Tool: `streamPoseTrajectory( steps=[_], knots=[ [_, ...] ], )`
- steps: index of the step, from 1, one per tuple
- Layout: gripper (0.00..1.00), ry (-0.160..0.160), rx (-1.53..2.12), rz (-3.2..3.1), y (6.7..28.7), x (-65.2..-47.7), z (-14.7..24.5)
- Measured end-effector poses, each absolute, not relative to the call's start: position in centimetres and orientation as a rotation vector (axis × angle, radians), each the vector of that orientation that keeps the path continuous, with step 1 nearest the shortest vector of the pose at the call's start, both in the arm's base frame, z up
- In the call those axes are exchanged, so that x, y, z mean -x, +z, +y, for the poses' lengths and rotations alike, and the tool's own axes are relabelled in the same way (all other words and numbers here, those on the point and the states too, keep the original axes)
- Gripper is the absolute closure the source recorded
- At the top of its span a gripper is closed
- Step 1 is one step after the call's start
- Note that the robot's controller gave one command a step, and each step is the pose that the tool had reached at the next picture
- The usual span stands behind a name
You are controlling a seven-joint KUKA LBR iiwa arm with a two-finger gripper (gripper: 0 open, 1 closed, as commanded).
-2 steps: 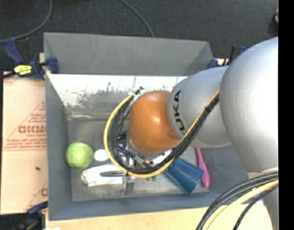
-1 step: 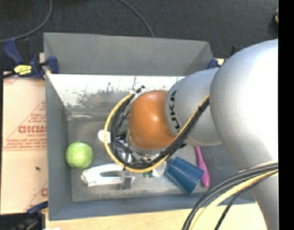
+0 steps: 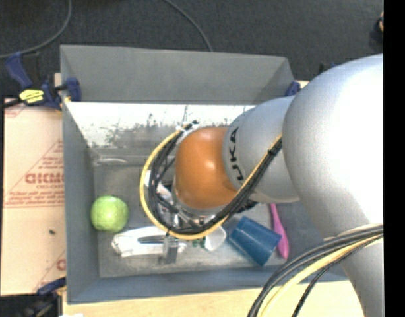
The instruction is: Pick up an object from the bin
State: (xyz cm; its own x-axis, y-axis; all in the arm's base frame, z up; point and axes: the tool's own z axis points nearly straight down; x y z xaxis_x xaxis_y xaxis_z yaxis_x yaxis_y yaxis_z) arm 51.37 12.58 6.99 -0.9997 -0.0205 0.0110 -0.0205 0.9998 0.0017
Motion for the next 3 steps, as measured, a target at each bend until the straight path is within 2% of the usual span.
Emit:
streamPoseTrajectory(
  steps=[1, 2, 3],
  knots=[
    [0.0, -0.002, -0.176, -3.14, 7.02, -52.36, 11.91],
    [1.0, -0.005, -0.106, -3.128, 7.05, -51.39, 12.51],
    [1.0, -0.005, -0.104, -3.128, 7.04, -51.38, 12.51]
  ],
)
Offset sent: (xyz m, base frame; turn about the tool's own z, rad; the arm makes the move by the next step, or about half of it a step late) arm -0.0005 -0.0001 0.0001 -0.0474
